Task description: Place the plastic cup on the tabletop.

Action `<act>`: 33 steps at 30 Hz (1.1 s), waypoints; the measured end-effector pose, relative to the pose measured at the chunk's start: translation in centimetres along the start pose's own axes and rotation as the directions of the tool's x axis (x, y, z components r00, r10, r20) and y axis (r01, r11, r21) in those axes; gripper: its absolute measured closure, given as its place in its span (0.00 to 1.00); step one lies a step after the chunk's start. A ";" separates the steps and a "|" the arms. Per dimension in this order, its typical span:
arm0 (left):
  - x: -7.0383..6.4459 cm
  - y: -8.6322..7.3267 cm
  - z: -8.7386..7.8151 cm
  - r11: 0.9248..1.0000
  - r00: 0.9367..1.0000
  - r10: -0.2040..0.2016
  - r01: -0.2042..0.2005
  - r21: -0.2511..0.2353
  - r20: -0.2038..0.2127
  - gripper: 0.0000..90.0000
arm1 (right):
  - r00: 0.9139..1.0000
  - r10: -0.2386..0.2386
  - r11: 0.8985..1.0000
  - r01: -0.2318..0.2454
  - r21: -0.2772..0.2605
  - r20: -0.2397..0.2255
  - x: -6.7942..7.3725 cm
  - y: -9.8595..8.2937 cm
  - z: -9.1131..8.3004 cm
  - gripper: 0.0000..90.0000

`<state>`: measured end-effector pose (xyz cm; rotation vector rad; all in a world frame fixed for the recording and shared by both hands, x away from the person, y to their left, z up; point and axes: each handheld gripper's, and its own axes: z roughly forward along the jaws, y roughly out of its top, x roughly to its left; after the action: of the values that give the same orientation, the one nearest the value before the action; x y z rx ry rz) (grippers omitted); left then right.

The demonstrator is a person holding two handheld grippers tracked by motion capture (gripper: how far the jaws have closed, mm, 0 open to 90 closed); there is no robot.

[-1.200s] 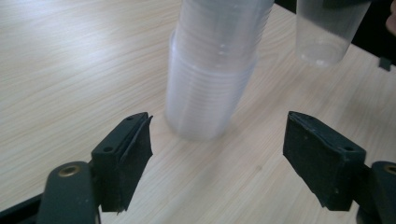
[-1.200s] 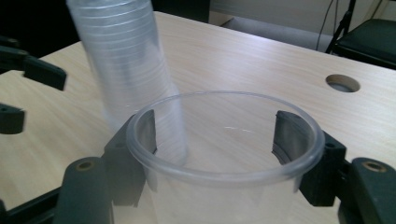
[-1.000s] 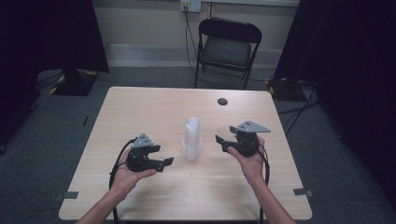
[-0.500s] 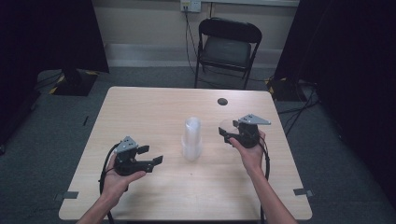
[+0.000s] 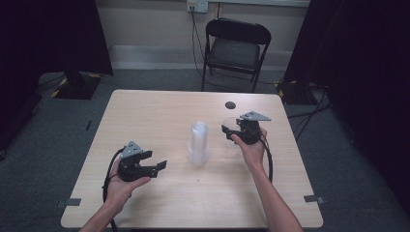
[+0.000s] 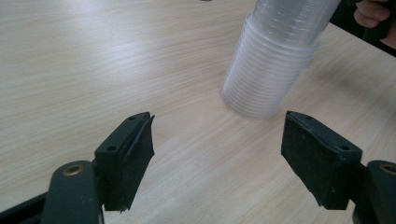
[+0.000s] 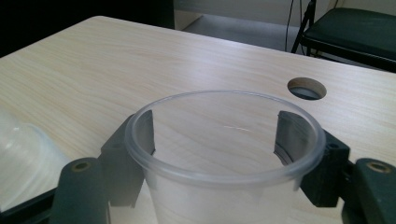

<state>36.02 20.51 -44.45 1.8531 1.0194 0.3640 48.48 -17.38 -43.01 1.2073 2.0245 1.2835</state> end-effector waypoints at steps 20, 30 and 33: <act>0.5 -0.7 0.3 1.000 1.000 -0.021 0.021 0.022 -0.020 0.28 | 1.000 0.019 0.998 -0.020 0.054 0.023 -0.2 -1.2 3.0 0.29; 0.4 -0.7 0.3 1.000 0.999 -0.022 0.022 0.010 -0.031 0.28 | 0.999 0.033 0.998 -0.034 0.056 0.015 0.0 -2.6 1.8 0.28; 0.5 -0.7 0.2 1.000 0.999 -0.015 0.016 0.010 -0.041 0.28 | 0.999 0.043 0.998 -0.044 0.048 0.018 -0.2 -2.9 1.0 0.27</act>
<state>36.15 20.94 -45.22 1.8524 1.0646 0.3903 48.06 -17.55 -46.01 1.2866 2.0385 1.2461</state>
